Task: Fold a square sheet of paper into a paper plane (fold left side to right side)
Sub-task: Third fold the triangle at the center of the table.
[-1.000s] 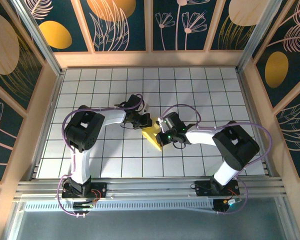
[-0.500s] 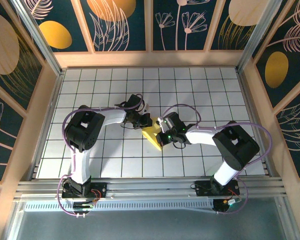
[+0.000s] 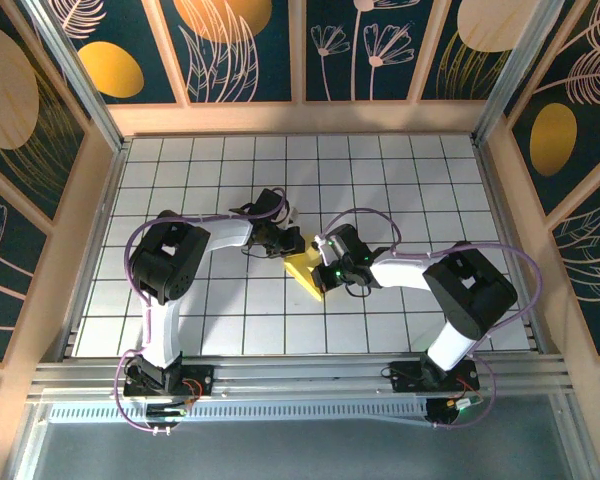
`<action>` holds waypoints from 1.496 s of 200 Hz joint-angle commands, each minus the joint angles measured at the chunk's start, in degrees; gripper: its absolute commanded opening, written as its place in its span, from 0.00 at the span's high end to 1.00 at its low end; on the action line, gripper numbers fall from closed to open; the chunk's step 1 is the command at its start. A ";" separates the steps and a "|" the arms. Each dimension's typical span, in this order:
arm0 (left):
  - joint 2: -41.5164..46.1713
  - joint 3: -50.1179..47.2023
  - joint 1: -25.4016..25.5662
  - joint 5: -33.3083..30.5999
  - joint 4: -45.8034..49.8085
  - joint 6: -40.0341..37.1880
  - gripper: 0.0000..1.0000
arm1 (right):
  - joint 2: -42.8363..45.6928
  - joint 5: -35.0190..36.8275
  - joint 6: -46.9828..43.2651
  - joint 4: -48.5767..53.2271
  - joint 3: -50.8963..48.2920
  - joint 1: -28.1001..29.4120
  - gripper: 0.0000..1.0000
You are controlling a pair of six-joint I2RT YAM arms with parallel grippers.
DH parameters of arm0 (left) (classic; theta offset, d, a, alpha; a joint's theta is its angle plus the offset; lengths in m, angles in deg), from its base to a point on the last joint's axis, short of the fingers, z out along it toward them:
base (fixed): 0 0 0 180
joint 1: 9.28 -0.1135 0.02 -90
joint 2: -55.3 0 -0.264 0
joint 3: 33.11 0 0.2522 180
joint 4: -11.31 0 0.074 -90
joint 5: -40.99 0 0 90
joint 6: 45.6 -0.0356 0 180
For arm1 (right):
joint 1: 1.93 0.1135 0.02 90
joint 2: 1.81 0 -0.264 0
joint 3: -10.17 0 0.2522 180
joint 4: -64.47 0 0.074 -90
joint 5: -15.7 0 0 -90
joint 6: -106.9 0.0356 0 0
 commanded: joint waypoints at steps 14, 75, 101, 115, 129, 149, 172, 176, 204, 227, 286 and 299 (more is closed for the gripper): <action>-0.83 0.55 0.40 -3.97 2.82 -0.73 0.84 | -2.73 0.45 -0.92 2.55 -0.22 -0.07 1.00; 8.28 2.95 -1.26 -9.09 2.73 -1.71 0.75 | -2.72 0.57 -0.94 3.01 -0.56 -0.07 1.00; 14.53 -2.17 -1.58 -8.93 -1.02 -1.14 0.84 | -2.87 0.52 -0.99 3.07 -0.21 0.03 1.00; 17.15 -6.00 -1.46 -6.50 -3.39 -0.57 0.87 | -2.92 0.54 -1.00 3.06 -0.21 0.03 1.00; 19.85 -10.22 -1.20 -3.88 -6.47 0.82 0.90 | -3.02 0.49 -0.99 2.99 -0.19 0.03 1.00; 21.64 -16.93 -0.30 -0.06 -12.56 4.07 0.93 | -3.32 0.37 -0.95 3.03 -0.12 0.03 1.00; 21.47 -21.06 1.15 2.71 -17.52 7.02 0.93 | -3.37 0.38 -1.09 3.17 -0.12 0.03 1.00; 21.22 -21.40 1.46 2.95 -17.93 7.33 0.94 | -3.40 0.40 -1.03 3.22 -0.12 0.01 1.00; 19.45 -23.41 2.31 4.19 -21.70 9.70 0.94 | -3.35 0.58 -1.07 3.49 0.00 0.03 1.00; 18.42 -24.34 2.60 3.80 -22.60 10.35 0.94 | -3.38 0.63 -1.09 3.62 0.03 -0.04 1.00; 15.09 -24.48 2.67 3.26 -21.98 9.74 0.94 | -3.74 0.69 -1.19 4.25 0.54 -0.03 1.00; 14.52 -24.43 2.69 2.92 -21.79 9.46 0.94 | -3.80 0.62 -1.26 4.38 0.58 0.01 1.00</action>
